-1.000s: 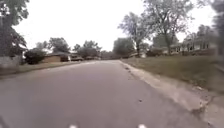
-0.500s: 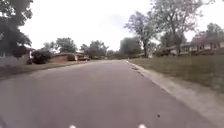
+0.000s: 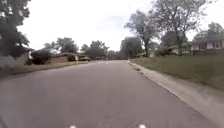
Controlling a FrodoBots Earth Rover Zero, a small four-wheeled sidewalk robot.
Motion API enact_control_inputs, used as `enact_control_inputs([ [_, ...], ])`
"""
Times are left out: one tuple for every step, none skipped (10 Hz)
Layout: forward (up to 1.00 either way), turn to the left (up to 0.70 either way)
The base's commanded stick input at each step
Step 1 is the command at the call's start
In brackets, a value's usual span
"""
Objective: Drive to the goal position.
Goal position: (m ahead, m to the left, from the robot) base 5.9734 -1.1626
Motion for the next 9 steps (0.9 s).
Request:
enact_control_inputs([
  [0.70,0.00],
  [0.70,0.00],
  [0.70,0.00],
  [0.70,0.00],
  [0.70,0.00],
  [0.70,0.00],
  [0.70,0.00],
  [0.70,0.00],
  [0.70,0.00],
])
